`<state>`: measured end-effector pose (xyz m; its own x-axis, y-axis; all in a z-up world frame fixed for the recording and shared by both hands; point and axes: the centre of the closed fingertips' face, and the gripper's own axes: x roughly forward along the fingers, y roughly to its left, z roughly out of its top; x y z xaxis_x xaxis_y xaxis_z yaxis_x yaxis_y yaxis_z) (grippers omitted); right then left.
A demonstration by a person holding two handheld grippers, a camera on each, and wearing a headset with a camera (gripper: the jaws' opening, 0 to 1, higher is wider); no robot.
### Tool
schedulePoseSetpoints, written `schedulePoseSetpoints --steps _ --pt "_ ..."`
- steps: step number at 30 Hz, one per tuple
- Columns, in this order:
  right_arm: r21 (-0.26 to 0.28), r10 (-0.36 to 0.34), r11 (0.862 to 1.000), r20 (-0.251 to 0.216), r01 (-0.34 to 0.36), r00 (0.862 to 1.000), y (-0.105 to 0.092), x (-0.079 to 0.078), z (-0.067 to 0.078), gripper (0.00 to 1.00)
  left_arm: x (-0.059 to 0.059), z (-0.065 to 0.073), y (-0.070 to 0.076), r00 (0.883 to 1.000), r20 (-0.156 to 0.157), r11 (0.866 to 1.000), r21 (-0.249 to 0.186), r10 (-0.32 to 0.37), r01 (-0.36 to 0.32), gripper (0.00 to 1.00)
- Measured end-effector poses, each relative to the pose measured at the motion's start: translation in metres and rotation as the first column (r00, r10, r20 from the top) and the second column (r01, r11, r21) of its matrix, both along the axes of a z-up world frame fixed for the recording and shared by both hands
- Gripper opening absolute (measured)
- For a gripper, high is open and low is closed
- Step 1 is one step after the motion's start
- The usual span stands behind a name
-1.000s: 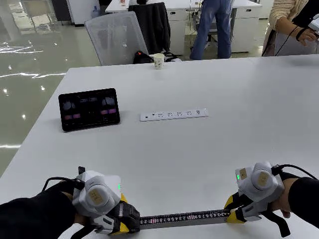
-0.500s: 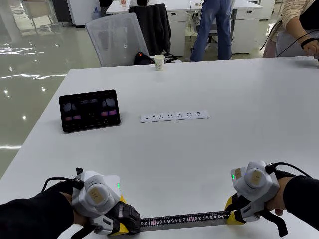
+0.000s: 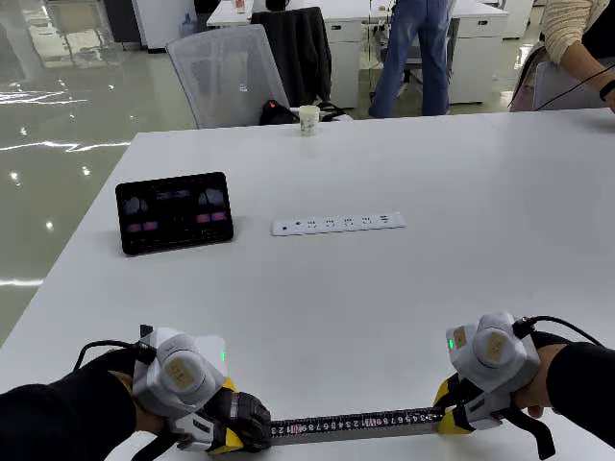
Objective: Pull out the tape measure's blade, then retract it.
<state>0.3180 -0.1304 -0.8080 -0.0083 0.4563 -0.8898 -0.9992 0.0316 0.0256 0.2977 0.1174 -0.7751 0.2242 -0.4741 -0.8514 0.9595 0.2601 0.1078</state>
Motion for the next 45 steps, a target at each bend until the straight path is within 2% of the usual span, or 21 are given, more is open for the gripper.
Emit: schedulePoseSetpoints --steps 2,3,4,11,14,16,21,25,31,38,43,45 --pt "0.0 -0.032 0.999 -0.004 0.032 0.999 0.001 -0.001 0.0 0.13 0.0 0.0 0.0 1.0 0.001 1.0 0.001 0.001 -0.001 0.32" --pt "-0.001 -0.026 1.0 0.001 0.026 1.0 0.002 -0.002 0.0 0.13 0.0 0.0 0.001 1.0 0.002 1.0 0.002 0.001 -0.001 0.32" --pt "-0.01 0.005 1.0 0.027 -0.005 1.0 0.002 -0.002 0.0 0.13 -0.001 0.001 0.001 1.0 0.003 1.0 0.003 0.003 -0.003 0.32" --pt "-0.013 -0.013 1.0 0.015 0.013 1.0 0.002 -0.001 0.0 0.13 -0.002 0.003 0.009 1.0 -0.006 1.0 0.011 0.019 -0.019 0.31" --pt "-0.014 -0.007 1.0 0.027 0.007 1.0 0.002 -0.001 0.0 0.13 -0.003 0.005 0.009 1.0 -0.001 1.0 0.012 0.019 -0.019 0.31" --pt "-0.015 -0.027 1.0 0.021 0.028 0.999 0.002 -0.001 0.0 0.13 -0.003 0.006 0.011 0.999 -0.01 0.999 0.008 0.035 -0.035 0.31" --pt "-0.023 -0.005 1.0 0.028 0.006 1.0 0.002 -0.002 0.0 0.13 -0.005 0.011 0.011 0.999 -0.022 0.999 -0.013 0.042 -0.043 0.36" --pt "-0.038 0.01 0.999 0.031 -0.008 0.999 0.001 -0.002 0.0 0.14 -0.005 0.012 0.011 0.999 -0.025 0.999 -0.013 0.036 -0.037 0.37" --pt "-0.085 0.044 0.996 0.034 -0.041 0.998 -0.001 -0.005 -0.001 0.18 -0.005 0.014 0.012 0.998 -0.039 0.999 -0.019 0.04 -0.041 0.42" --pt "-0.106 0.062 0.993 0.038 -0.058 0.997 -0.005 -0.01 0.0 0.24 -0.007 0.013 0.014 0.997 -0.059 0.998 -0.023 0.055 -0.057 0.51" --pt "-0.092 0.028 0.995 0.035 -0.025 0.999 -0.005 -0.01 0.004 0.29 -0.011 0.015 0.012 0.994 -0.083 0.996 -0.047 0.07 -0.074 0.59" --pt "-0.079 0.001 0.997 0.038 0.002 0.999 -0.004 -0.01 0.005 0.34 -0.014 0.015 0.011 0.991 -0.102 0.994 -0.057 0.086 -0.092 0.62"
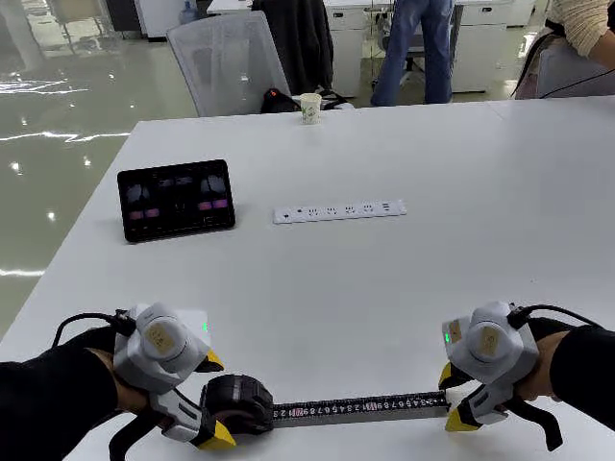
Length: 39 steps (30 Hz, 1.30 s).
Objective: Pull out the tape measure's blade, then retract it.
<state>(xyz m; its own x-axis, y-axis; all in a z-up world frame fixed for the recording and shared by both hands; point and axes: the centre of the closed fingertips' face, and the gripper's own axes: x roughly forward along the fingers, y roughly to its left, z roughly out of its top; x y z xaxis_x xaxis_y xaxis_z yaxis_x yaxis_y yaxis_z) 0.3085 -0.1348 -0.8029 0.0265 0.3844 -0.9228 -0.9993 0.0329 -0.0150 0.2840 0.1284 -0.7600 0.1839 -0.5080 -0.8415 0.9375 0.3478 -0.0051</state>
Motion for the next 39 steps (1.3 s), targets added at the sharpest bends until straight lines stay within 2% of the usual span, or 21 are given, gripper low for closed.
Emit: schedulePoseSetpoints --steps 3,12,17,19,21,25,26,27,28,30,31,33,36,39 --pt "0.01 -0.019 1.0 -0.004 0.019 1.0 0.0 -0.002 0.001 0.38 0.0 -0.002 0.003 0.999 -0.011 1.0 0.002 0.031 -0.031 0.71" --pt "0.062 -0.118 0.991 -0.014 0.119 0.993 0.0 -0.005 0.003 0.47 -0.005 -0.002 0.006 0.997 -0.033 0.997 -0.021 0.072 -0.073 0.8" --pt "0.104 -0.193 0.976 -0.001 0.192 0.981 -0.002 -0.004 0.003 0.5 -0.004 0.002 0.002 0.983 -0.074 0.979 -0.107 0.166 -0.174 0.96" --pt "0.11 -0.211 0.971 -0.004 0.21 0.977 -0.003 -0.006 0.002 0.53 -0.005 0.001 0.004 0.98 -0.079 0.976 -0.109 0.18 -0.188 0.99" --pt "0.12 -0.233 0.965 -0.001 0.232 0.972 -0.006 -0.006 0.0 0.56 -0.003 0.0 0.006 0.977 -0.071 0.971 -0.113 0.201 -0.208 0.99" --pt "0.158 -0.293 0.943 -0.029 0.293 0.956 -0.008 -0.008 0.003 0.61 0.0 -0.003 0.012 0.978 -0.005 0.972 -0.112 0.21 -0.209 0.99" --pt "0.165 -0.302 0.939 -0.032 0.303 0.953 -0.009 -0.009 0.003 0.62 0.001 -0.006 0.016 0.974 -0.006 0.969 -0.097 0.228 -0.227 0.99" --pt "0.168 -0.308 0.936 -0.029 0.308 0.951 -0.011 -0.01 0.004 0.63 0.0 -0.009 0.021 0.966 -0.021 0.962 -0.078 0.259 -0.26 0.99" --pt "0.173 -0.314 0.934 -0.026 0.313 0.949 -0.012 -0.01 0.004 0.63 0.0 -0.01 0.023 0.963 -0.025 0.96 -0.077 0.267 -0.268 0.99" --pt "0.2 -0.334 0.922 -0.023 0.331 0.942 -0.014 -0.009 0.006 0.65 0.001 -0.01 0.023 0.961 -0.008 0.956 -0.095 0.277 -0.276 0.99" --pt "0.214 -0.352 0.912 -0.027 0.35 0.936 -0.015 -0.009 0.008 0.66 0.0 -0.011 0.025 0.958 -0.007 0.953 -0.097 0.288 -0.288 0.99" --pt "0.227 -0.372 0.902 -0.028 0.369 0.928 -0.017 -0.008 0.01 0.69 -0.002 -0.012 0.028 0.95 -0.019 0.944 -0.104 0.313 -0.313 0.99" --pt "0.252 -0.412 0.876 -0.05 0.411 0.91 -0.022 -0.01 0.012 0.74 -0.003 -0.011 0.034 0.933 -0.013 0.925 -0.133 0.359 -0.357 0.99" --pt "0.266 -0.433 0.863 -0.048 0.429 0.9 -0.027 -0.011 0.013 0.8 -0.006 -0.01 0.038 0.919 -0.029 0.904 -0.171 0.394 -0.393 0.99"
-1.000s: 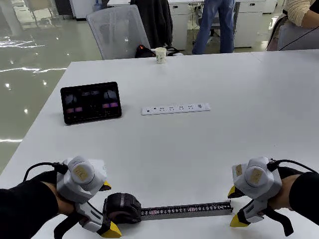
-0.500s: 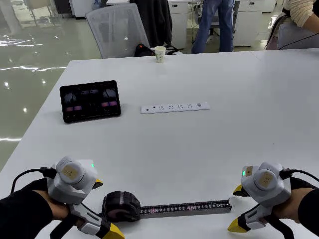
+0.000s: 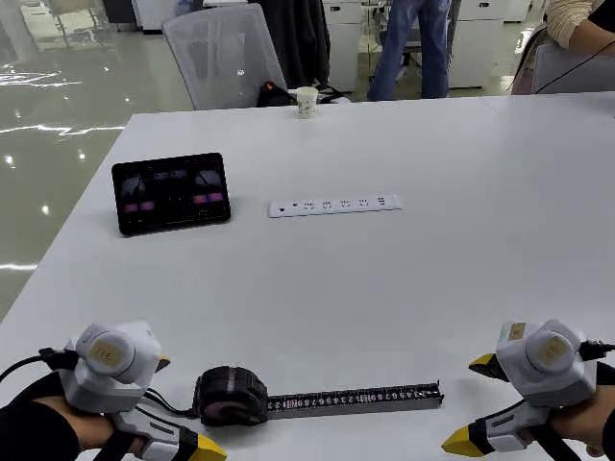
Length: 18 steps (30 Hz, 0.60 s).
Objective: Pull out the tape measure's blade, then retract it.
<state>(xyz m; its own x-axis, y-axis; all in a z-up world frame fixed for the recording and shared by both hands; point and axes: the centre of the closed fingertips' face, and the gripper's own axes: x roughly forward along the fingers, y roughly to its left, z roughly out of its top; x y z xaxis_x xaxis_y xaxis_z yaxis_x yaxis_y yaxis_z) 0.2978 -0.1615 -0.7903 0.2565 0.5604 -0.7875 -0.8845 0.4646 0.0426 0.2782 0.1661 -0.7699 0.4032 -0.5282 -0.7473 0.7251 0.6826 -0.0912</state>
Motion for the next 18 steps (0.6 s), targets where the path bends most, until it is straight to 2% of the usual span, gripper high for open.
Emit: schedulePoseSetpoints --steps 2,3,5,6,7,8,13,15,18 --pt "0.019 -0.013 1.0 0.006 0.013 1.0 -0.001 0.0 0.002 0.81 -0.003 -0.002 0.002 1.0 -0.007 1.0 -0.005 0.006 -0.006 0.99" --pt "0.039 -0.026 0.999 0.007 0.026 1.0 -0.001 -0.001 0.004 0.83 -0.003 -0.003 0.002 1.0 -0.004 1.0 -0.007 0.015 -0.015 0.99" --pt "0.046 -0.044 0.998 0.006 0.043 0.999 -0.004 -0.001 0.002 0.87 -0.004 -0.001 0.003 0.999 0.009 0.999 -0.022 0.034 -0.034 0.99" --pt "0.052 -0.049 0.997 0.005 0.048 0.999 -0.005 -0.002 0.002 0.9 -0.003 0.0 0.003 0.999 0.013 0.998 -0.039 0.05 -0.049 0.99" --pt "0.057 -0.056 0.997 0.006 0.056 0.998 -0.006 -0.003 0.003 0.91 -0.003 0.004 -0.002 0.997 0.016 0.994 -0.084 0.071 -0.069 0.99" --pt "0.061 -0.061 0.996 0.007 0.061 0.998 -0.007 -0.004 0.003 0.93 -0.003 0.008 -0.004 0.997 0.025 0.992 -0.106 0.072 -0.069 0.99" --pt "0.088 -0.09 0.992 0.01 0.089 0.996 -0.014 -0.008 0.004 0.99 -0.004 0.009 0.005 0.993 0.064 0.993 -0.079 0.095 -0.09 0.99" --pt "0.077 -0.106 0.992 0.025 0.104 0.994 -0.021 -0.008 0.003 0.99 -0.001 0.012 0.01 0.989 0.087 0.99 -0.087 0.118 -0.111 0.99" --pt "0.12 -0.141 0.983 0.017 0.138 0.99 -0.026 -0.01 0.007 0.99 0.001 0.014 0.016 0.981 0.109 0.984 -0.104 0.158 -0.146 0.99"
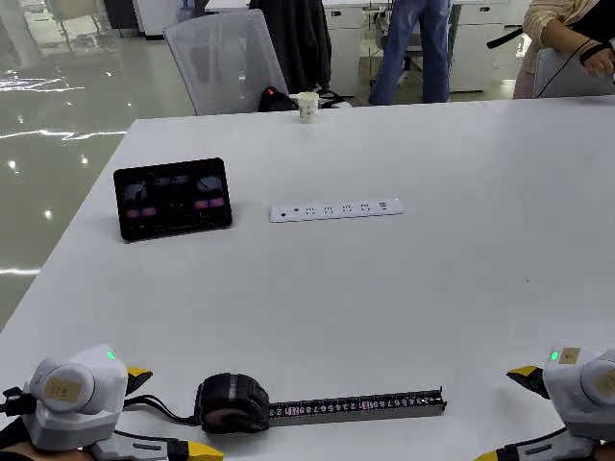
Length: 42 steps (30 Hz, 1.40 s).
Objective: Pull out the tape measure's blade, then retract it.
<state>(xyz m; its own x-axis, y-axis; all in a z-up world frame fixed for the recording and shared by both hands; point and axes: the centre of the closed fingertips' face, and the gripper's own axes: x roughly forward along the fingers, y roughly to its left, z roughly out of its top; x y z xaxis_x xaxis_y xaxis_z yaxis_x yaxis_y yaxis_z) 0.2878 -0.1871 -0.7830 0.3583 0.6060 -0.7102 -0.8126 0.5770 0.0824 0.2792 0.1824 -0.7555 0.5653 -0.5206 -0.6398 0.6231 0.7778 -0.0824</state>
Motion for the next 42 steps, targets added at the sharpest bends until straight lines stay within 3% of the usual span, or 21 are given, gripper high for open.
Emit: schedulePoseSetpoints --steps 2,8,12,17,21,27,33,42 --pt "0.004 -0.014 1.0 0.004 0.014 1.0 -0.005 -0.001 0.001 0.99 0.001 0.001 0.003 1.0 0.024 1.0 0.0 0.019 -0.019 0.99" --pt "0.064 -0.054 0.997 0.074 0.05 0.996 -0.01 -0.002 0.015 0.99 -0.008 0.0 0.011 0.999 0.019 0.999 -0.005 0.037 -0.037 0.99" --pt "0.076 -0.074 0.995 0.094 0.067 0.993 -0.01 -0.003 0.02 0.99 -0.012 0.007 0.012 0.997 0.043 0.997 -0.032 0.065 -0.063 0.99" --pt "0.072 -0.062 0.996 0.11 0.054 0.992 -0.005 -0.01 0.023 0.99 -0.021 0.0 0.015 0.997 0.055 0.998 -0.006 0.063 -0.062 0.99" --pt "0.071 -0.052 0.996 0.103 0.045 0.993 -0.004 -0.017 0.022 0.99 -0.027 -0.006 0.016 0.996 0.039 0.997 -0.009 0.074 -0.074 0.99" --pt "0.098 -0.119 0.989 0.071 0.112 0.99 -0.011 -0.021 0.015 0.99 -0.032 -0.004 0.015 0.994 0.062 0.996 -0.02 0.093 -0.092 0.99" --pt "0.085 -0.123 0.99 0.068 0.117 0.99 -0.012 -0.024 0.012 0.99 -0.036 -0.007 0.017 0.994 0.049 0.995 -0.02 0.102 -0.101 0.99" --pt "0.085 -0.142 0.987 0.07 0.136 0.987 -0.017 -0.024 0.012 0.99 -0.035 -0.005 0.014 0.993 0.055 0.995 -0.021 0.102 -0.101 0.99"
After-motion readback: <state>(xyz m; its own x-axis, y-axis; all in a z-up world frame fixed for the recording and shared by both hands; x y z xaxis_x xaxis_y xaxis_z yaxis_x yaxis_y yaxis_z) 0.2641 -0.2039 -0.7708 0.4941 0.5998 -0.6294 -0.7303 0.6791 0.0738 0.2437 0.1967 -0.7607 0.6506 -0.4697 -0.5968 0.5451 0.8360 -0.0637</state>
